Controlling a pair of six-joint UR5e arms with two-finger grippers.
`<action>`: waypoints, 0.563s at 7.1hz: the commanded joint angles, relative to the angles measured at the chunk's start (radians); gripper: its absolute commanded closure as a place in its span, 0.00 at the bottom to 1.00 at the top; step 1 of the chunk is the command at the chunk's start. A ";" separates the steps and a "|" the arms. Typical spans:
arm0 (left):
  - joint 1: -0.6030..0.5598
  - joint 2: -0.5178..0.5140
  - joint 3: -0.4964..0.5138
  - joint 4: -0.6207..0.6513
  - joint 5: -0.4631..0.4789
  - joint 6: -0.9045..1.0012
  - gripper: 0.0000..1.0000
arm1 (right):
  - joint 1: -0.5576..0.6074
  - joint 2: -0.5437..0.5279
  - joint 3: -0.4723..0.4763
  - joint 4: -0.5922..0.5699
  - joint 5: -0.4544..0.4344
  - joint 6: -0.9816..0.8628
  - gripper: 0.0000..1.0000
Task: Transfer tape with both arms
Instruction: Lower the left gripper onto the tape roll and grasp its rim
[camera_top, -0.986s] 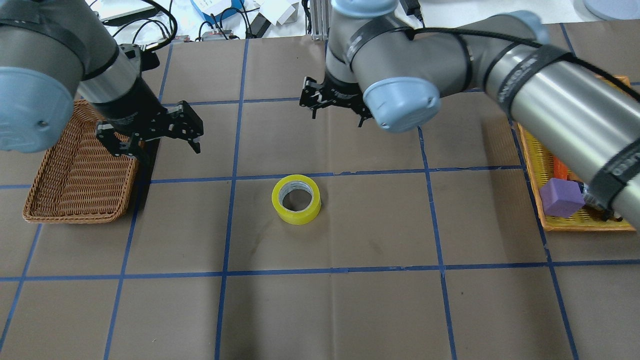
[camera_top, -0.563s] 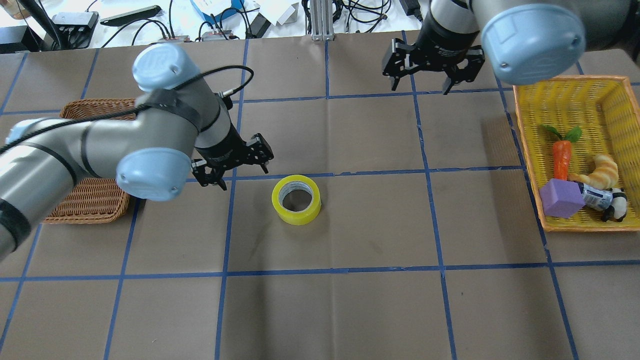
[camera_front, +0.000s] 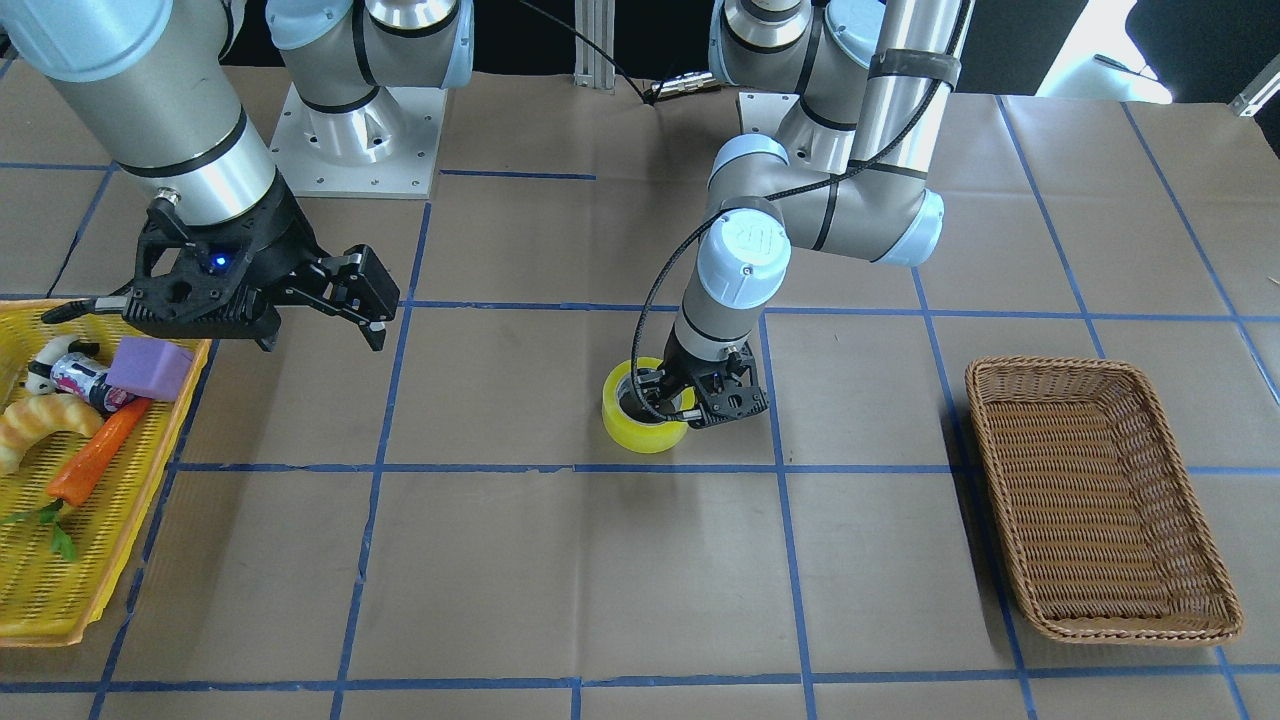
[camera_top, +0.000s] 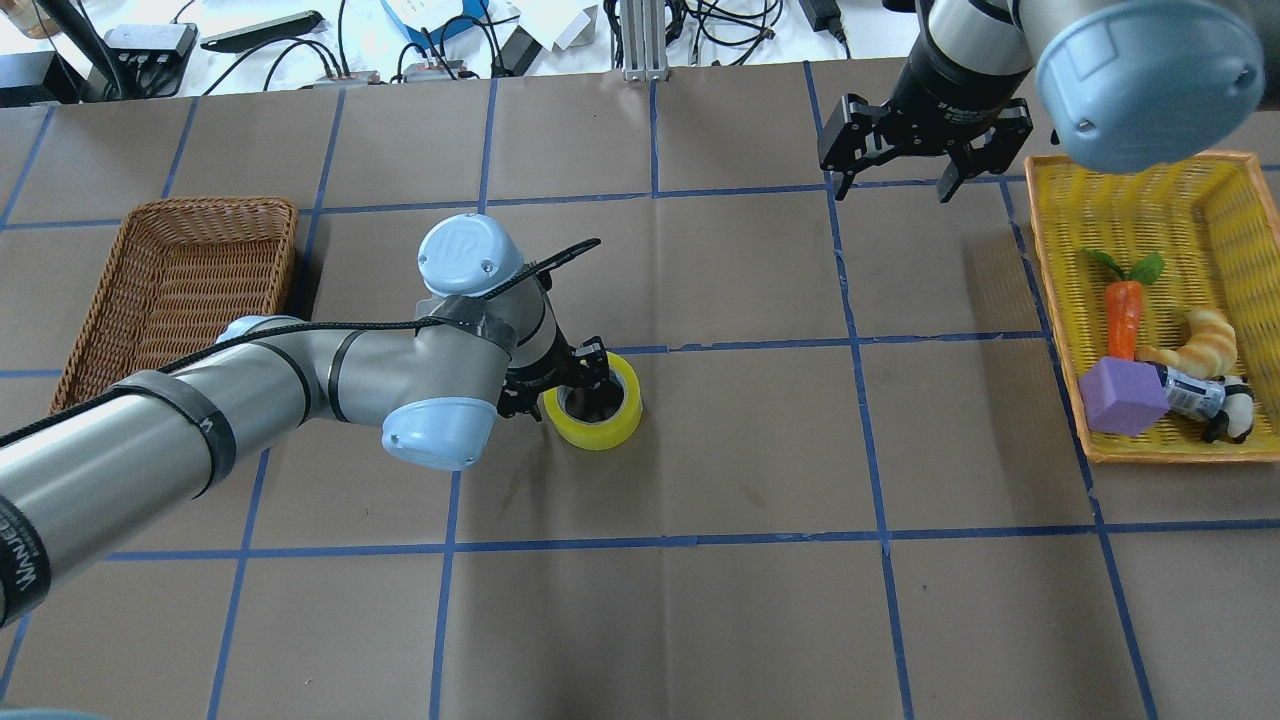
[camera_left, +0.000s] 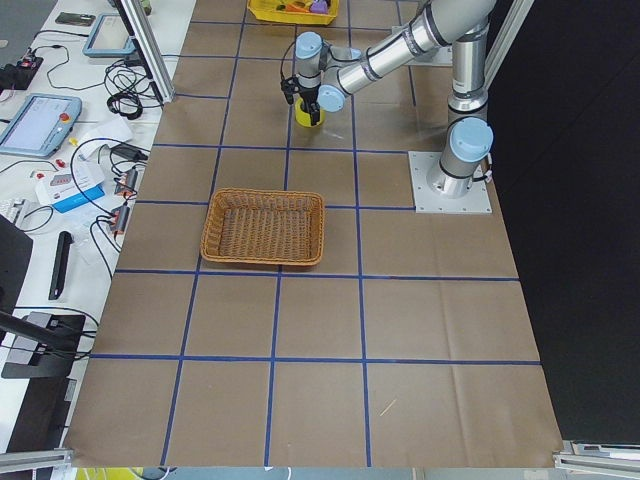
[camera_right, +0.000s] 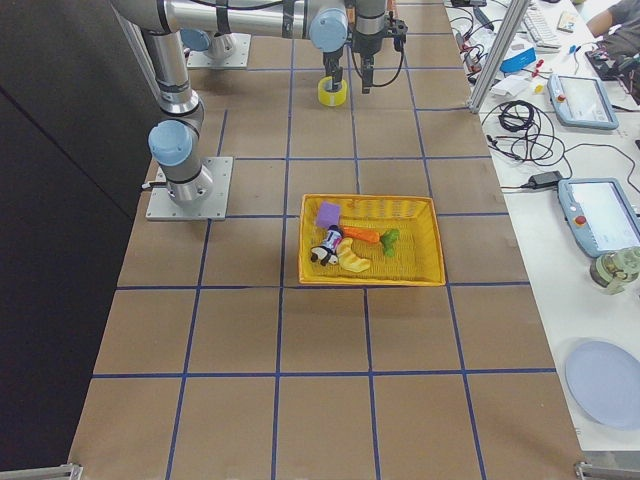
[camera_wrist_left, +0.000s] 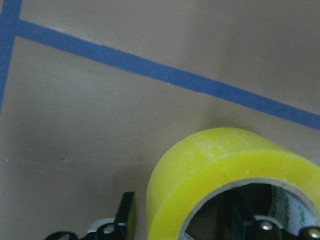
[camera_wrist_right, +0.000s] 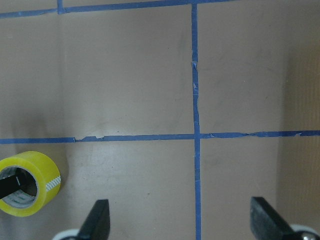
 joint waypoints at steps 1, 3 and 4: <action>0.013 0.007 0.006 0.010 0.000 0.047 0.94 | 0.003 -0.002 0.002 0.007 -0.090 -0.010 0.00; 0.127 0.083 0.007 -0.005 0.011 0.186 0.95 | 0.018 -0.011 0.013 0.008 -0.075 -0.011 0.00; 0.268 0.143 0.014 -0.069 0.009 0.366 0.95 | 0.023 -0.013 0.025 0.008 -0.078 -0.011 0.00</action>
